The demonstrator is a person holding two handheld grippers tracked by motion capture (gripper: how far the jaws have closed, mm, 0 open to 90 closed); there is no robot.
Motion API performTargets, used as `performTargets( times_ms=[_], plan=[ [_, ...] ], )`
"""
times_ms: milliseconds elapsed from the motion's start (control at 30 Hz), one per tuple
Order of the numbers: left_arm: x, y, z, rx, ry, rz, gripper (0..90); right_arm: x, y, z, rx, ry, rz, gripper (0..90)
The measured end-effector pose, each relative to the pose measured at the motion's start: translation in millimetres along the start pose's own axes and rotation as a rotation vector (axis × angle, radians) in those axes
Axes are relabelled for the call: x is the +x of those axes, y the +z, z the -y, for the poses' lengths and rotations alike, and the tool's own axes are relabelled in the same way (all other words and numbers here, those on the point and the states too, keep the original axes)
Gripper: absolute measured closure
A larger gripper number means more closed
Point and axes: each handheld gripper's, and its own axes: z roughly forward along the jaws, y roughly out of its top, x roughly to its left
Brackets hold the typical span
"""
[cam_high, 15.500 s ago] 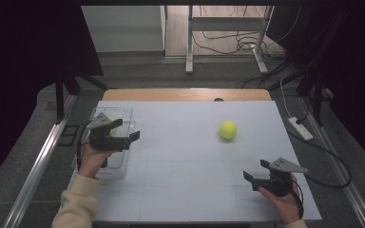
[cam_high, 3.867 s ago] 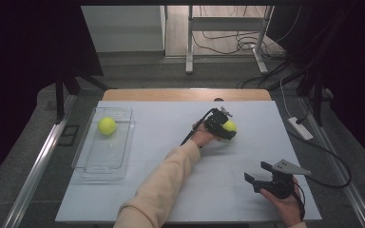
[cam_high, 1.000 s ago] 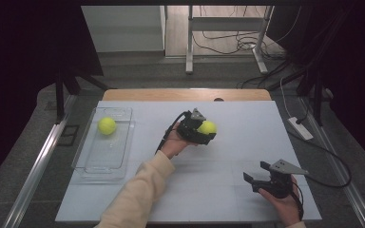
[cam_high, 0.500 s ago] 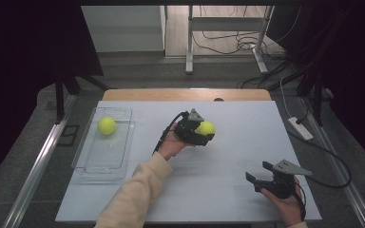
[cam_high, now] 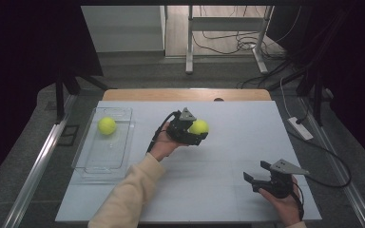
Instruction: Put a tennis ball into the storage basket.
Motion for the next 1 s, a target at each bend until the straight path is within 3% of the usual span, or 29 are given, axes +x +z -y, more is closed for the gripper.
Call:
performTargets(
  times_ms=[1000],
  plan=[
    [8.6, -34.5, 12.9, -0.028, 0.000, -0.047, 27.0, 2.2, 0.7, -1.1, -0.003, -0.001, -0.003, 14.3]
  ],
)
